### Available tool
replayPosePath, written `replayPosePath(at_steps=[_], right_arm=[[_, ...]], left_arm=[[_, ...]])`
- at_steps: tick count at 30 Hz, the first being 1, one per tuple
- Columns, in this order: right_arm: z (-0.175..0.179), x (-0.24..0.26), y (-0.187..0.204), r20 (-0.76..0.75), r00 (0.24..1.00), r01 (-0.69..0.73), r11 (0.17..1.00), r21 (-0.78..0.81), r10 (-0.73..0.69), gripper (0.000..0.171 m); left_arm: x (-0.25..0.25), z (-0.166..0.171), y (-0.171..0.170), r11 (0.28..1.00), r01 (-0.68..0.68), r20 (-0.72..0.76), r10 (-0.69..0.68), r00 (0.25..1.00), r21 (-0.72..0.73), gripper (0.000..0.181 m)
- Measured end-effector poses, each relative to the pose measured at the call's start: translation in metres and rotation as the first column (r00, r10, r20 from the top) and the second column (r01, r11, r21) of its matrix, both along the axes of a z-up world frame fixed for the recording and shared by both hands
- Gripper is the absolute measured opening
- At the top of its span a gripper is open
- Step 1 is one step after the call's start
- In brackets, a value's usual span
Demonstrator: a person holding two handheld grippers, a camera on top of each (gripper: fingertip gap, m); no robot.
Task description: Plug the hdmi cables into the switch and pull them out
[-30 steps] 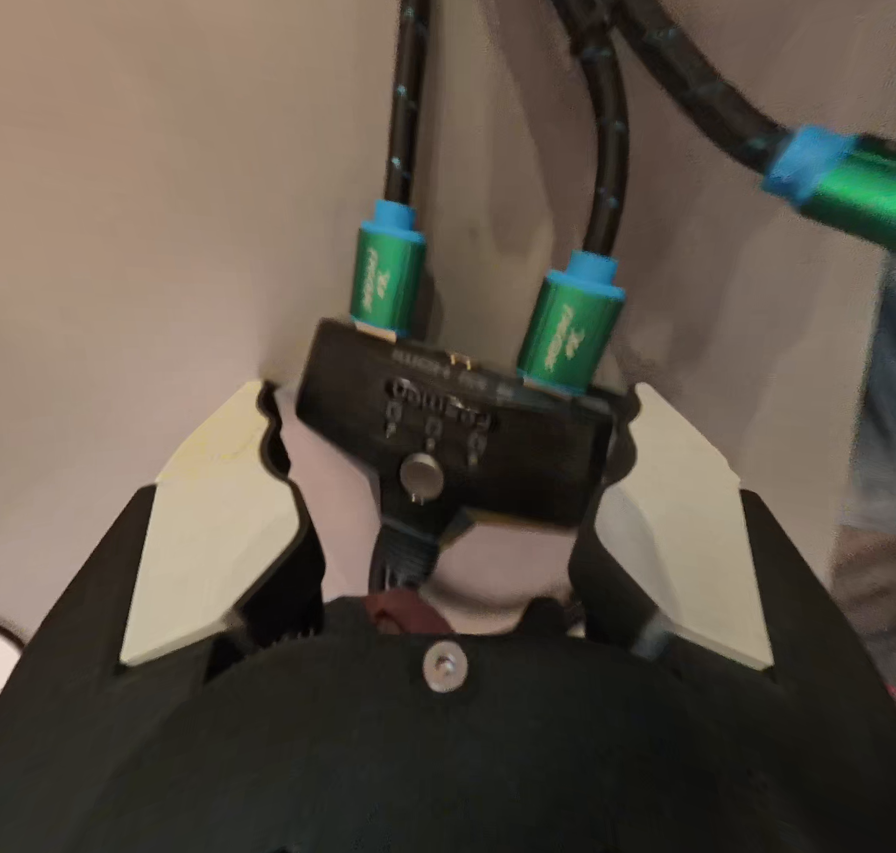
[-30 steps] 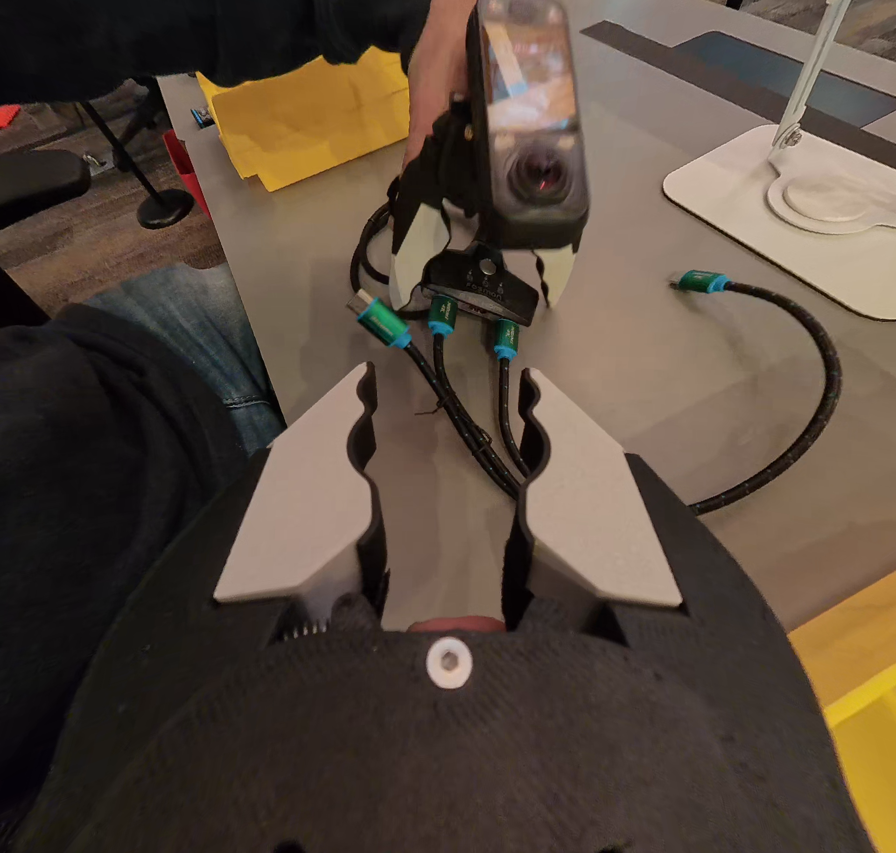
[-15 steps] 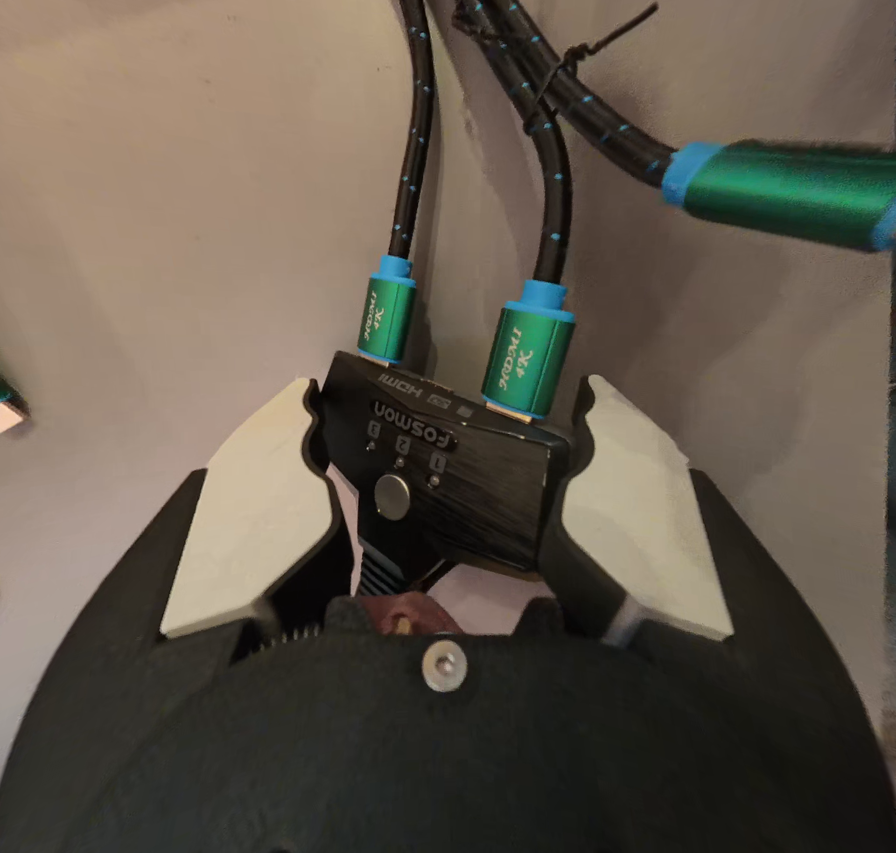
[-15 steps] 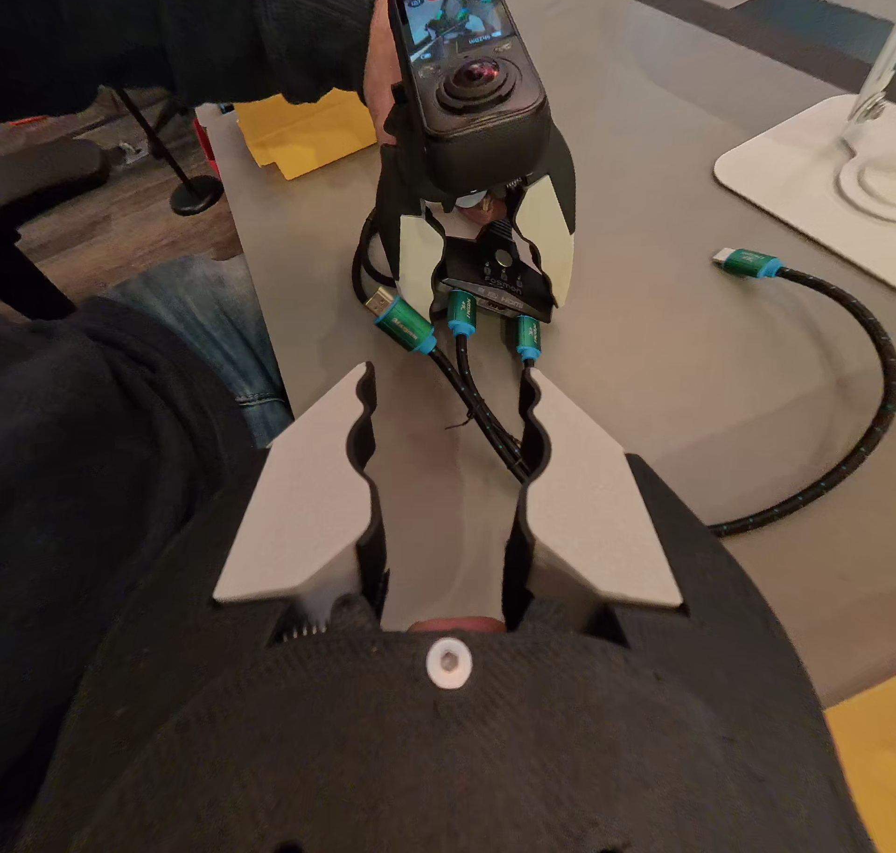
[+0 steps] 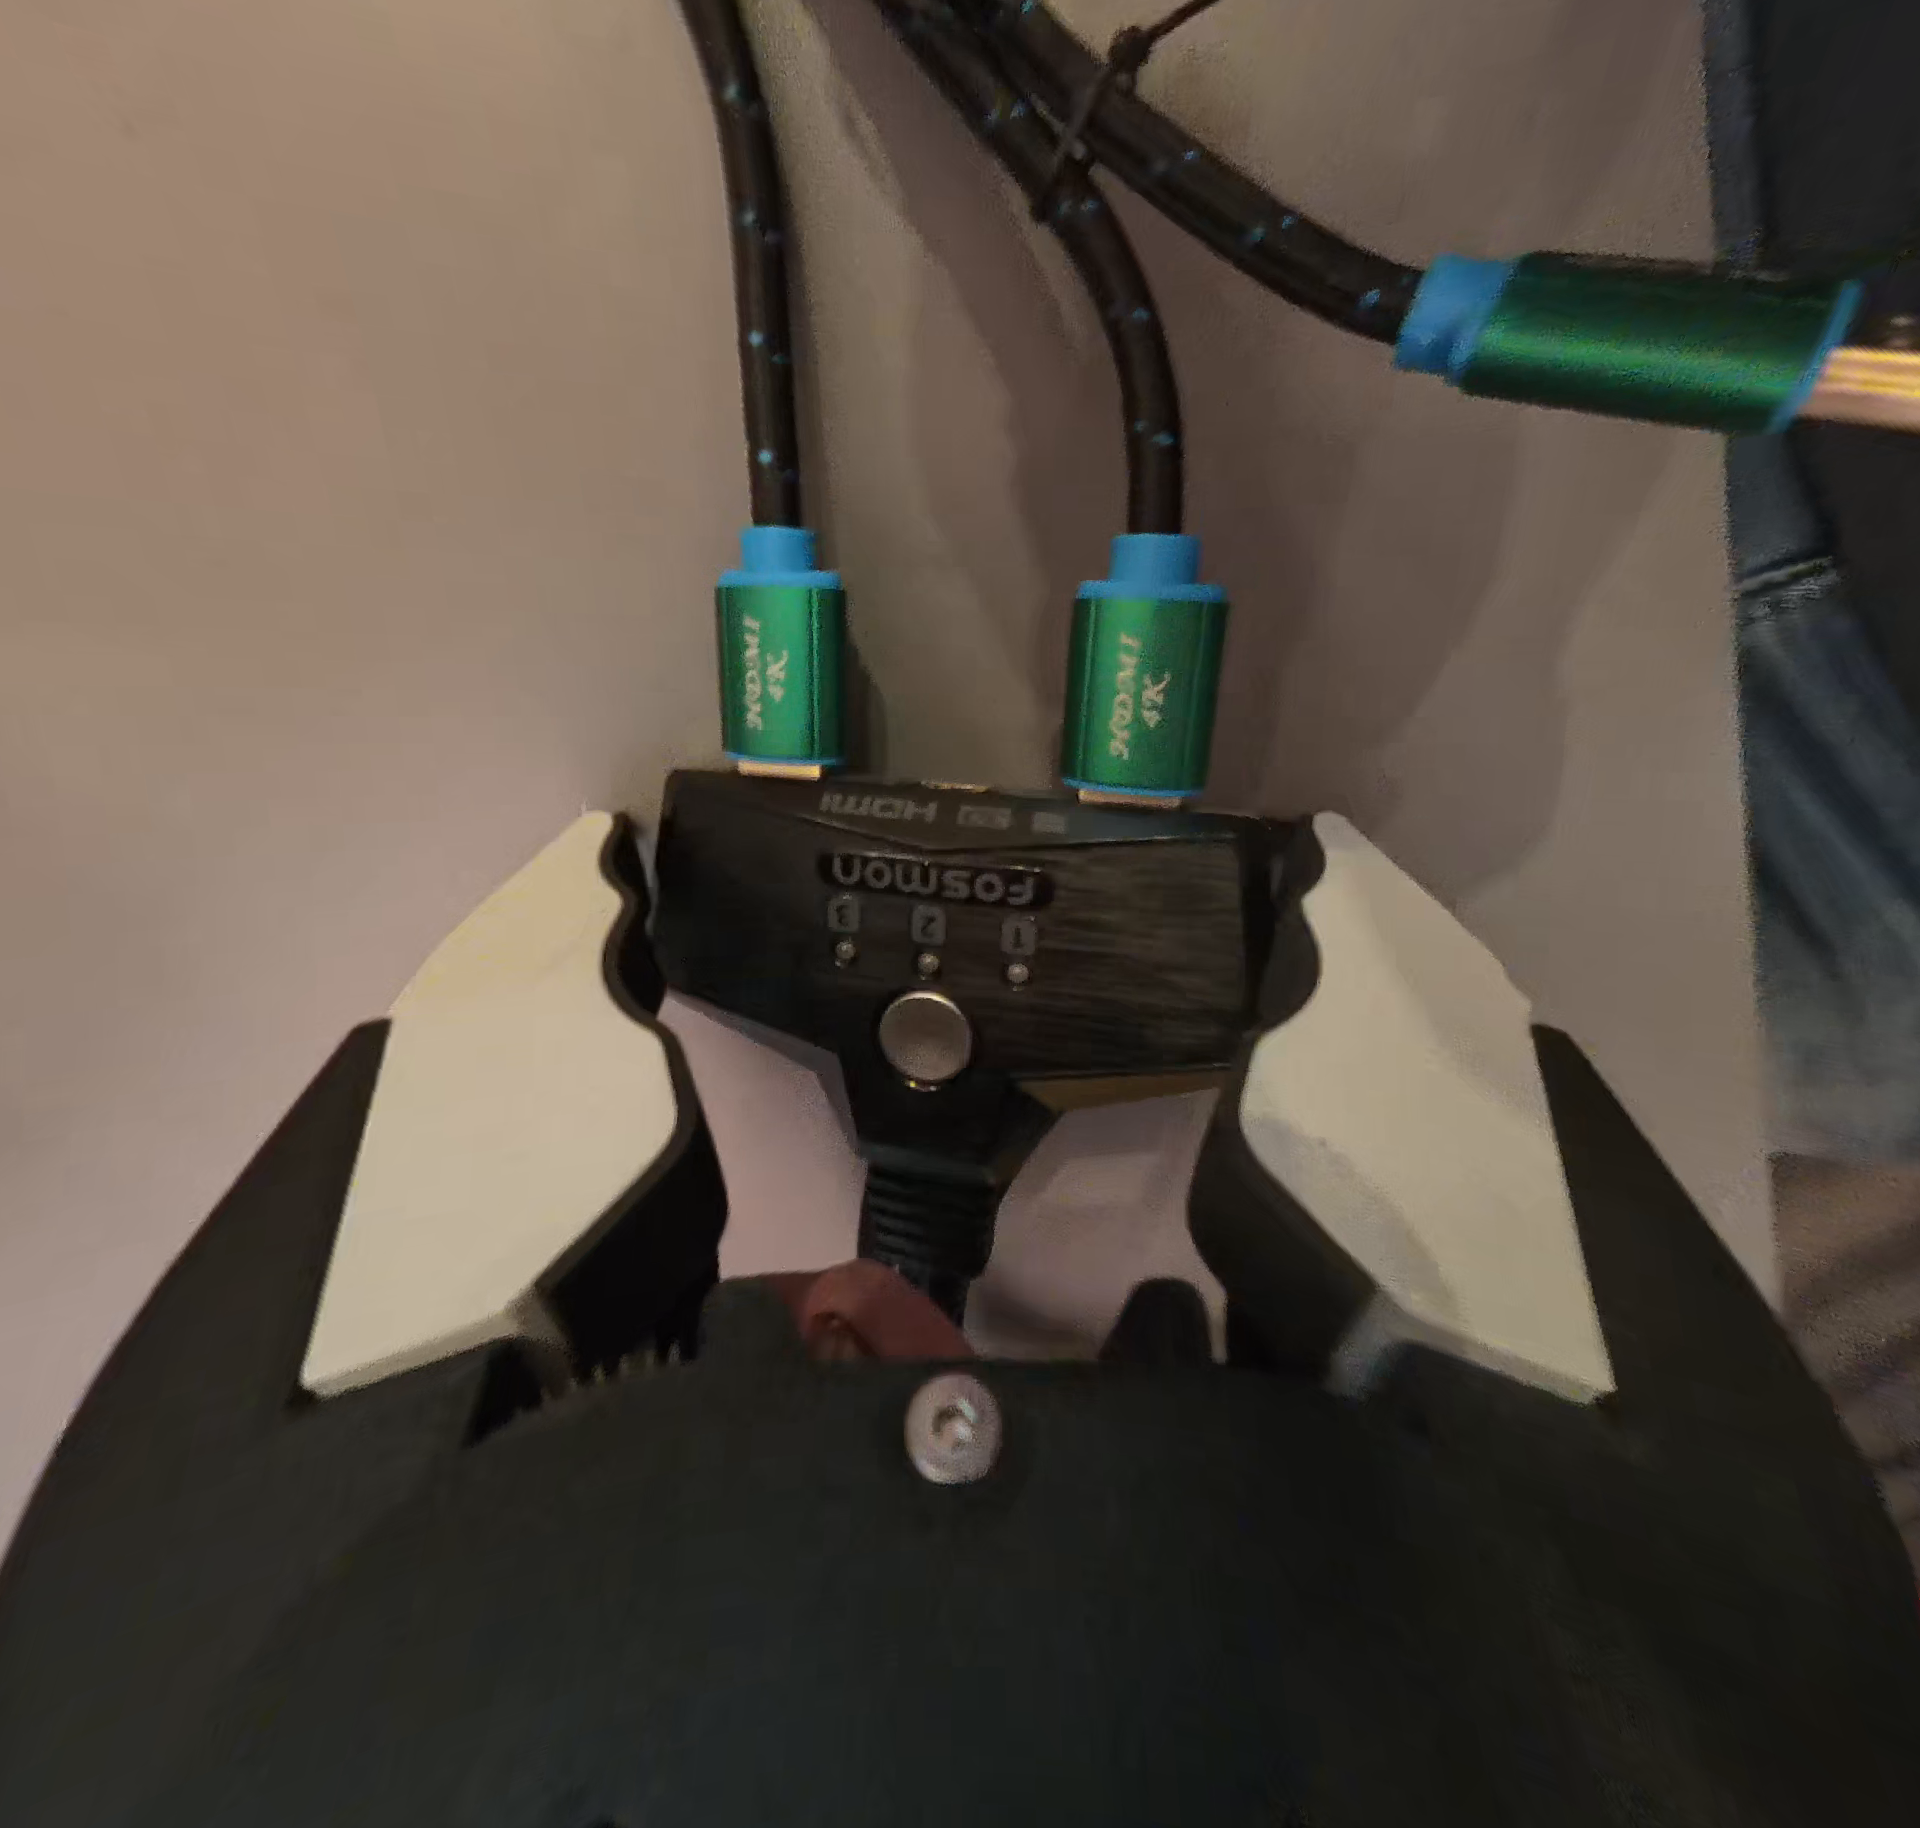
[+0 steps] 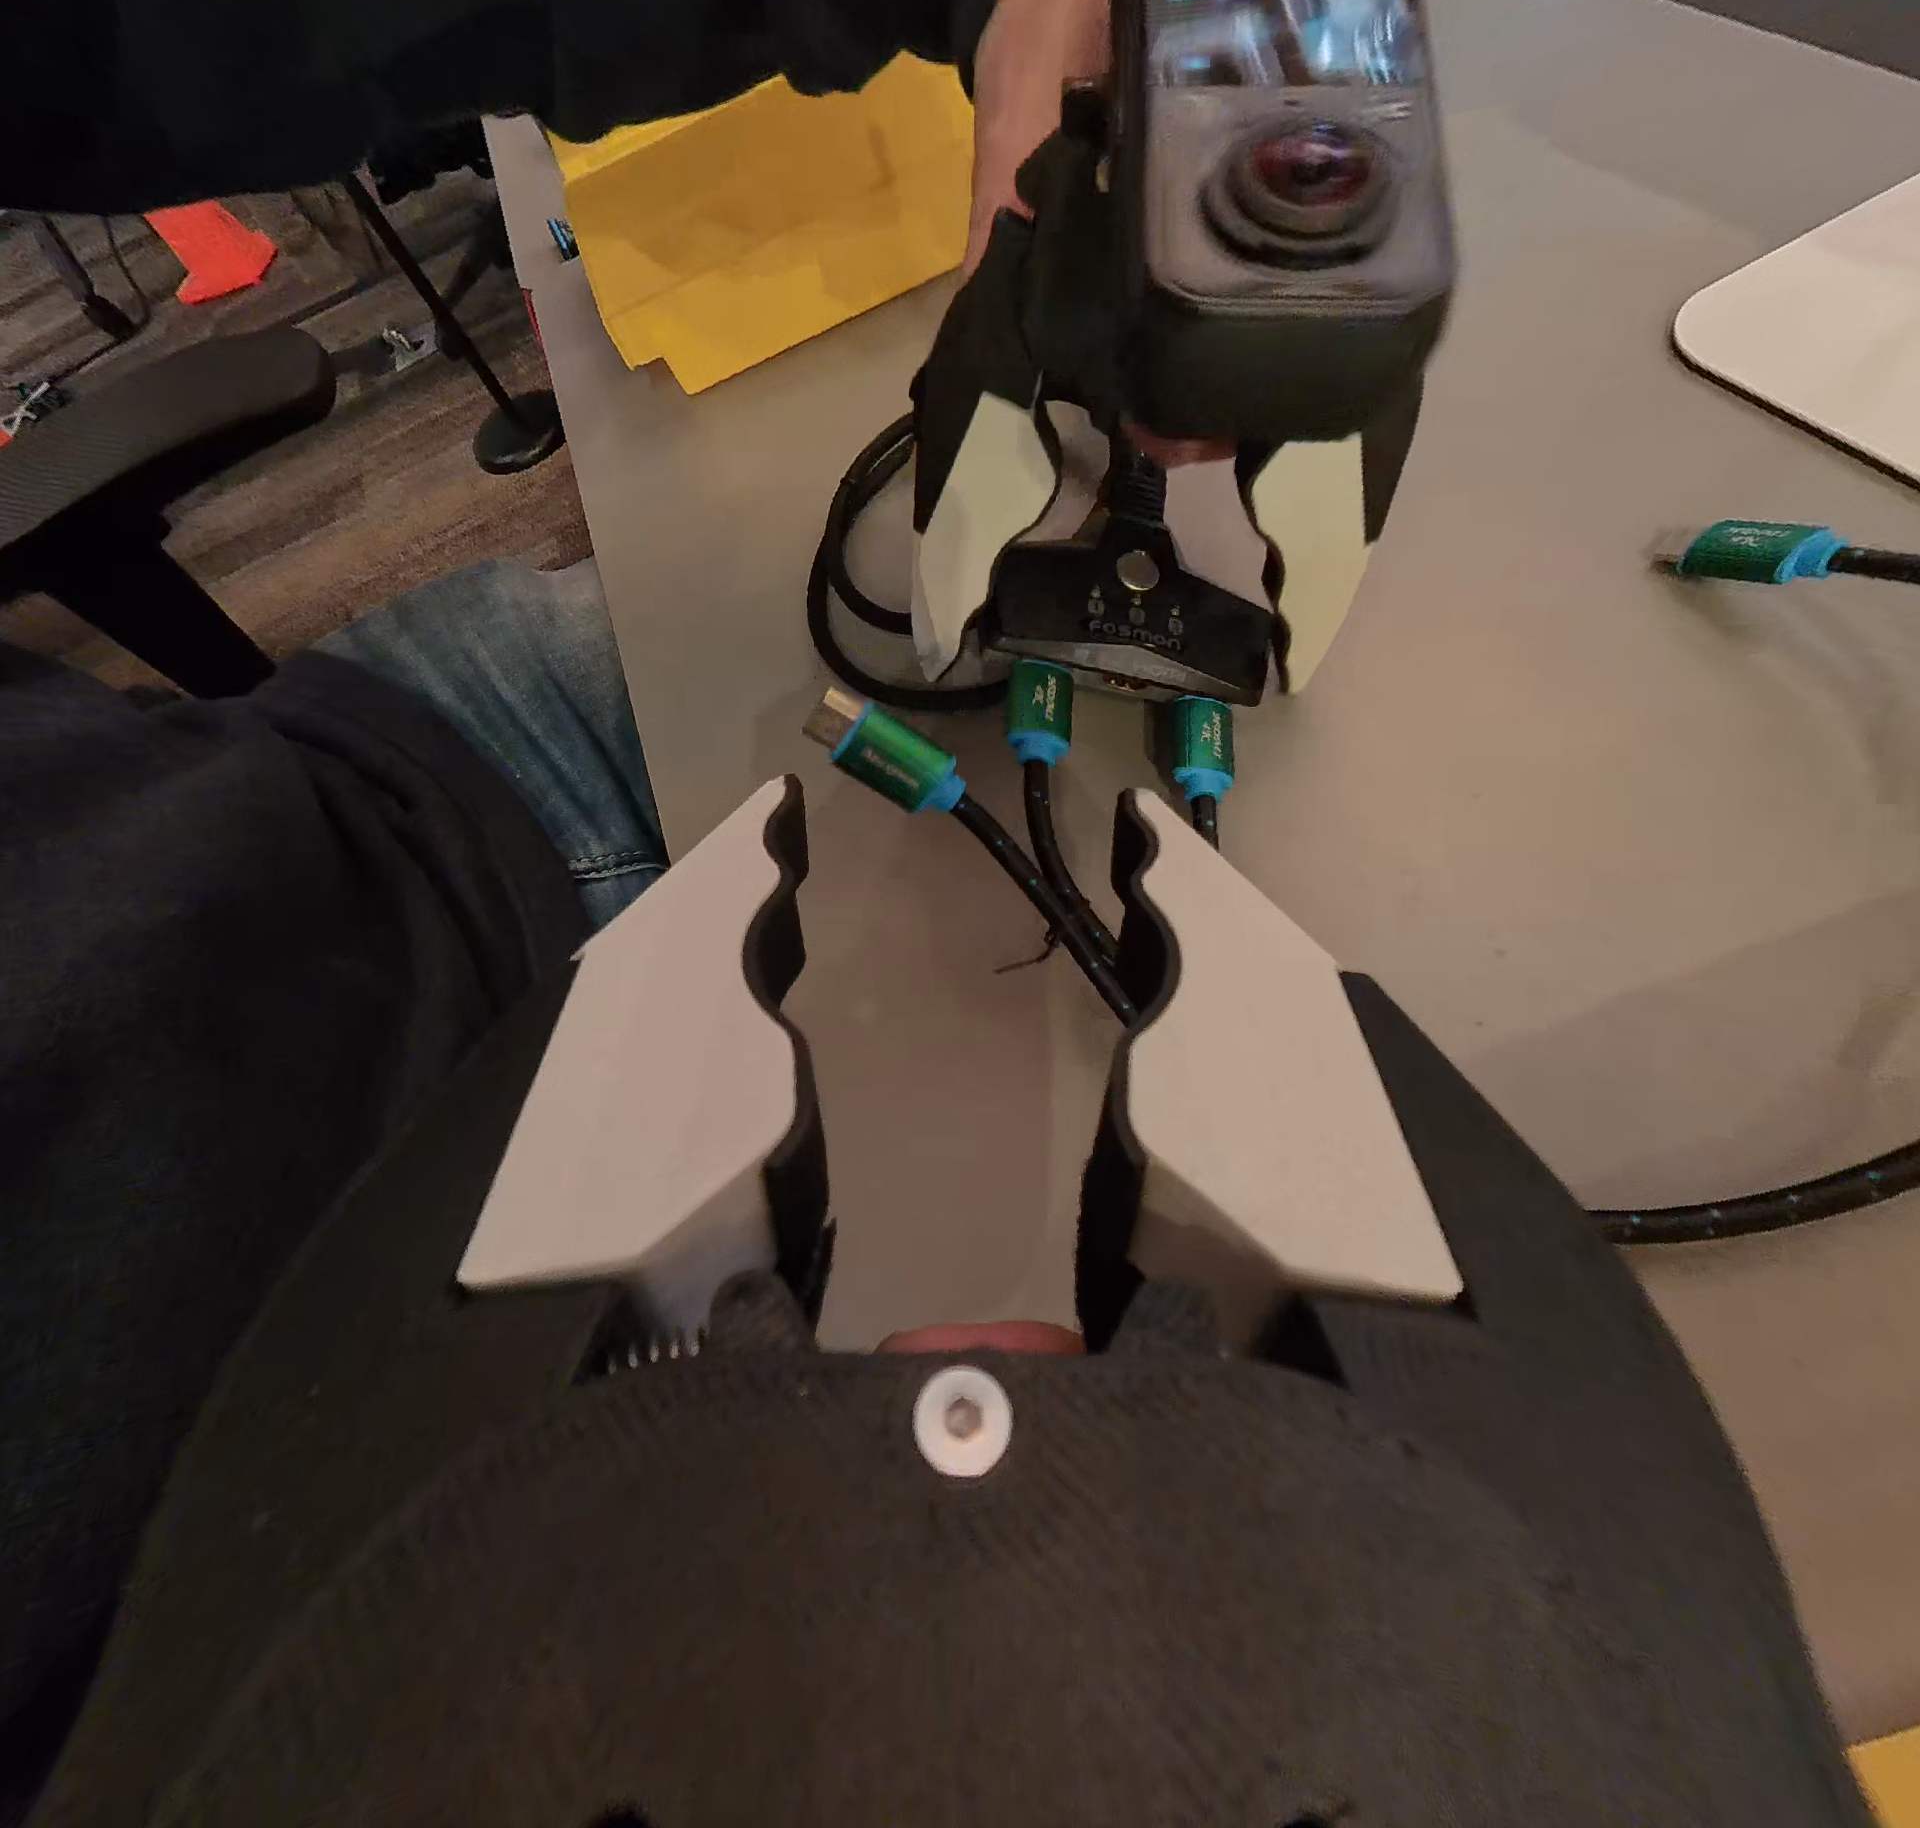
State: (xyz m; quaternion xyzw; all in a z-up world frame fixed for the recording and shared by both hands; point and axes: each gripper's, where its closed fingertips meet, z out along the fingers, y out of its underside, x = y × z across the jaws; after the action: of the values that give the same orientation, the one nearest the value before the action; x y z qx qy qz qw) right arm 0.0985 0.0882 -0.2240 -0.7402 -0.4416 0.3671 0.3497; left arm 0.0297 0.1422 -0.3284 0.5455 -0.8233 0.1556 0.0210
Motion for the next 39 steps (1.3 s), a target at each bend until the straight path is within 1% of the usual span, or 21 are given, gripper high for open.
replayPosePath(at_steps=[3, 10, 17, 19, 20, 21, 22, 23, 24, 27, 28, 30, 33, 35, 37, 38, 39], right_arm=[[-0.002, 0.001, 0.001, -0.011, 1.0, 0.0, 1.0, -0.01, 0.0, 0.057], [-0.01, -0.004, 0.003, 0.01, 1.0, -0.014, 1.0, -0.01, 0.014, 0.057], [-0.022, -0.007, 0.004, 0.068, 0.998, -0.01, 1.0, 0.009, 0.01, 0.057], [-0.024, -0.008, 0.007, 0.051, 0.999, 0.001, 1.0, -0.002, -0.001, 0.058], [-0.025, -0.009, 0.009, 0.04, 0.999, 0.009, 1.0, -0.009, -0.009, 0.058], [-0.025, -0.01, 0.01, 0.031, 0.999, 0.013, 1.0, -0.017, -0.012, 0.059], [-0.026, -0.01, 0.011, 0.028, 1.0, 0.014, 1.0, -0.023, -0.013, 0.059], [-0.026, -0.009, 0.012, 0.029, 0.999, 0.015, 1.0, -0.022, -0.014, 0.059], [-0.026, -0.008, 0.012, 0.031, 0.999, 0.017, 1.0, -0.019, -0.016, 0.059], [-0.025, -0.004, 0.009, 0.037, 0.999, 0.018, 1.0, -0.013, -0.017, 0.058], [-0.025, -0.003, 0.008, 0.039, 0.999, 0.018, 1.0, -0.015, -0.018, 0.058], [-0.026, -0.002, 0.005, 0.036, 0.999, 0.016, 1.0, -0.021, -0.016, 0.058], [-0.028, -0.002, 0.002, 0.026, 1.0, 0.012, 0.999, -0.035, -0.012, 0.058], [-0.029, -0.003, 0.001, 0.022, 1.0, 0.005, 0.999, -0.039, -0.004, 0.058], [-0.028, -0.003, 0.001, 0.022, 1.0, 0.003, 0.999, -0.036, -0.002, 0.058], [-0.027, -0.003, 0.001, 0.019, 1.0, 0.003, 0.999, -0.035, -0.002, 0.058], [-0.027, -0.002, 0.001, 0.015, 1.0, 0.004, 0.999, -0.035, -0.004, 0.058]], left_arm=[[0.006, -0.003, 0.002, 0.999, 0.003, 0.049, -0.006, 0.999, 0.049, 0.111], [0.01, -0.009, 0.002, 0.981, -0.096, 0.156, 0.07, 0.985, 0.17, 0.11], [0.008, -0.006, 0.001, 0.965, -0.189, 0.225, 0.147, 0.963, 0.18, 0.106], [0.011, 0.001, 0.0, 0.959, -0.212, 0.273, 0.156, 0.949, 0.188, 0.098], [0.014, 0.008, -0.001, 0.958, -0.22, 0.31, 0.156, 0.938, 0.182, 0.084], [0.02, 0.022, 0.002, 0.95, -0.259, 0.374, 0.179, 0.91, 0.175, 0.061], [0.023, 0.03, 0.008, 0.936, -0.3, 0.403, 0.206, 0.892, 0.184, 0.05], [0.019, 0.031, 0.012, 0.931, -0.297, 0.385, 0.2, 0.901, 0.213, 0.049], [0.015, 0.029, 0.011, 0.935, -0.287, 0.359, 0.2, 0.912, 0.208, 0.052], [0.005, 0.02, 0.006, 0.948, -0.274, 0.272, 0.224, 0.936, 0.163, 0.092], [0.002, 0.017, 0.006, 0.951, -0.266, 0.245, 0.224, 0.943, 0.156, 0.1], [0.0, 0.017, 0.008, 0.96, -0.242, 0.236, 0.205, 0.95, 0.141, 0.107], [-0.002, 0.019, 0.022, 0.967, -0.22, 0.185, 0.194, 0.963, 0.129, 0.119], [-0.002, 0.02, 0.035, 0.97, -0.208, 0.164, 0.186, 0.969, 0.129, 0.117], [-0.012, 0.015, 0.038, 0.978, -0.197, 0.057, 0.194, 0.979, 0.073, 0.117], [-0.017, 0.012, 0.039, 0.978, -0.204, 0.016, 0.204, 0.979, 0.05, 0.121], [-0.021, 0.011, 0.038, 0.978, -0.209, -0.009, 0.209, 0.978, 0.023, 0.12]])
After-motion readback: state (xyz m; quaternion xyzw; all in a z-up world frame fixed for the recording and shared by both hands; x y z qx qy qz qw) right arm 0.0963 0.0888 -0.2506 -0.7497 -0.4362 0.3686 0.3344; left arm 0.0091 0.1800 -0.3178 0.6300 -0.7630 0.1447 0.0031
